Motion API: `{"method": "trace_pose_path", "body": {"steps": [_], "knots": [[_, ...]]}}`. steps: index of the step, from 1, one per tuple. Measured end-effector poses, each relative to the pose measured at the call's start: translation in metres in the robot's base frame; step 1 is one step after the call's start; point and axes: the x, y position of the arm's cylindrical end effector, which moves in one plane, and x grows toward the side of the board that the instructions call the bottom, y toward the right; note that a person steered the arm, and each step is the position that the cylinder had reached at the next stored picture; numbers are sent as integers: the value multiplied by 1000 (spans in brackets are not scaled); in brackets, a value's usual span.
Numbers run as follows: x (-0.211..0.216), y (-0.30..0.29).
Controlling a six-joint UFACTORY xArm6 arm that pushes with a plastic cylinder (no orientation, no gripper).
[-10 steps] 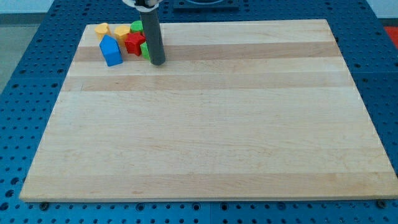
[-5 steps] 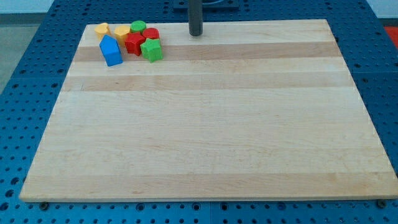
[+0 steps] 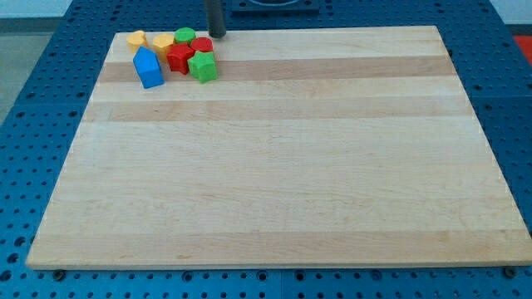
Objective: Slide the yellow heart towards the center left
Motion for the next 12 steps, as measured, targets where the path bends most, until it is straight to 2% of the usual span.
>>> {"method": "trace_pose_path", "body": {"steps": [7, 12], "knots": [[-1, -122], [26, -132]]}}
